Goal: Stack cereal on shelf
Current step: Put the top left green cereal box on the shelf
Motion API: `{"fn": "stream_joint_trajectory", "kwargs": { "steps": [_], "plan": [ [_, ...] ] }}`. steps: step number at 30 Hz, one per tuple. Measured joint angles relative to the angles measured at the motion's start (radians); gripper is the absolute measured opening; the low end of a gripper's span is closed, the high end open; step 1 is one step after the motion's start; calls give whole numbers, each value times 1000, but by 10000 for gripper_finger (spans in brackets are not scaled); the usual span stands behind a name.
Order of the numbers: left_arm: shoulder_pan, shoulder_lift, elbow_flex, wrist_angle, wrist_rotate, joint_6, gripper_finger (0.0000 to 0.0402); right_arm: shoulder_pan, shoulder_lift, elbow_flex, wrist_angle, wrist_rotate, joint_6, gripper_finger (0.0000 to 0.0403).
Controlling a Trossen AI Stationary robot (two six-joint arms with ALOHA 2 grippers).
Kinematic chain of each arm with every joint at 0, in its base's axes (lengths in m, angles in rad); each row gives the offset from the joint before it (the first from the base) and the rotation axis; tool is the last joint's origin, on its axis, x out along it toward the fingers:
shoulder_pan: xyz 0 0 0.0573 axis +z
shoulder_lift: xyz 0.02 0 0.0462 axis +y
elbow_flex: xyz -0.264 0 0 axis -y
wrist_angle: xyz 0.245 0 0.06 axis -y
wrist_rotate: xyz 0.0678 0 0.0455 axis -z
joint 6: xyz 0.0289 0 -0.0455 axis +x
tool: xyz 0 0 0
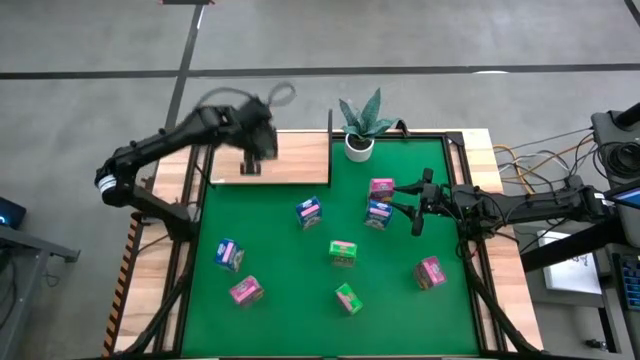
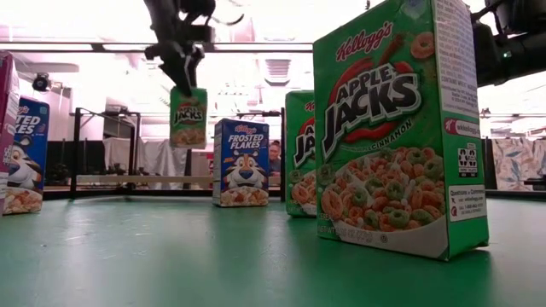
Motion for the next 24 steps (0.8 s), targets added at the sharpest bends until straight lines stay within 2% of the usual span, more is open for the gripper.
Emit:
{"fn": "stream_joint_trajectory", "kwargs": {
  "steps": [4,8,17,24],
  "plan": [
    [154,2,0,55,75,130,155,0,0,-1,3,0,10,206],
    [239,13,0,64,158,244,155,0,0,-1,8,0,39,206],
    [291,75,0,70,162,373,155,0,0,-1,8,0,88,206],
    [348,139,0,90,160,385,148,0,0,-1,7,0,88,206]
  ]
}}
